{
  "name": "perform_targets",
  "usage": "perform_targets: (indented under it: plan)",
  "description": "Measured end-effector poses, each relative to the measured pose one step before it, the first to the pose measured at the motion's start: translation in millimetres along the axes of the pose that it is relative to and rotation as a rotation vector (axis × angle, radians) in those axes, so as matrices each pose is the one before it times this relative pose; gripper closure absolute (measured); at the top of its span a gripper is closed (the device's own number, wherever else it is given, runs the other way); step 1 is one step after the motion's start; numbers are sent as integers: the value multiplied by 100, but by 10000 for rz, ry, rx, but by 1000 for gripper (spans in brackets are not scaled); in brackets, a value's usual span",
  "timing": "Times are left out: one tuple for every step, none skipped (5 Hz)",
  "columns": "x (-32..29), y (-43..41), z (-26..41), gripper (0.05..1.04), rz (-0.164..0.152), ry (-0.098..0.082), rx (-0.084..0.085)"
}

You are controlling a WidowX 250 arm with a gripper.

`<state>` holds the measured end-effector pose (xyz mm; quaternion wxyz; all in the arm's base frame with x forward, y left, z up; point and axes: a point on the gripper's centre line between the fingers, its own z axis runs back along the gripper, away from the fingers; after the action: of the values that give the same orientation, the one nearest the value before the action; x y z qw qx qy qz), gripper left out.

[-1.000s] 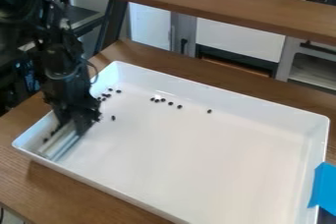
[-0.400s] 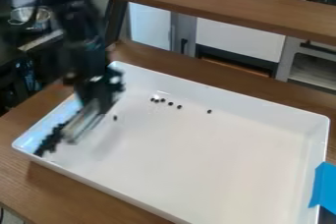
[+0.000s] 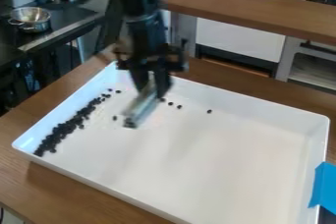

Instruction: Sweep into pile

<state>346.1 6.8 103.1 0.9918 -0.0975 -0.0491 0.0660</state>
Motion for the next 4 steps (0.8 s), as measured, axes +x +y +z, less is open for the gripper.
perform_targets:
  plan:
    - [1662,-3635,-1390,709,-1,-511,81]
    - [1350,-2344,-2538,709,156,-43,286]
    - [1646,-1110,-2170,709,155,-111,289]
    - [1384,425,-2360,709,233,-59,381]
